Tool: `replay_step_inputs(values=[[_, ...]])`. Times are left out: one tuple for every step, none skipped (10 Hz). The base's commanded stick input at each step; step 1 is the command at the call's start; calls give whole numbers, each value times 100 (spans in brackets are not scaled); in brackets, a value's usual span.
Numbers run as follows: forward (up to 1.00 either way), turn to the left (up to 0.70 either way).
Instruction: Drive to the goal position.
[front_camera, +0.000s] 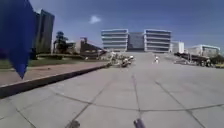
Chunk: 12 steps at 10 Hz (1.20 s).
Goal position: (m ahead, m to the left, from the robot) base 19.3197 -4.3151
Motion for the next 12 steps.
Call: replay_step_inputs(values=[[0, -89], [0, -100], [0, -100], [0, -100], [0, -100], [0, -100], [0, -100], [0, -100], [0, -100], [0, -100], [0, -90], [0, -43]])
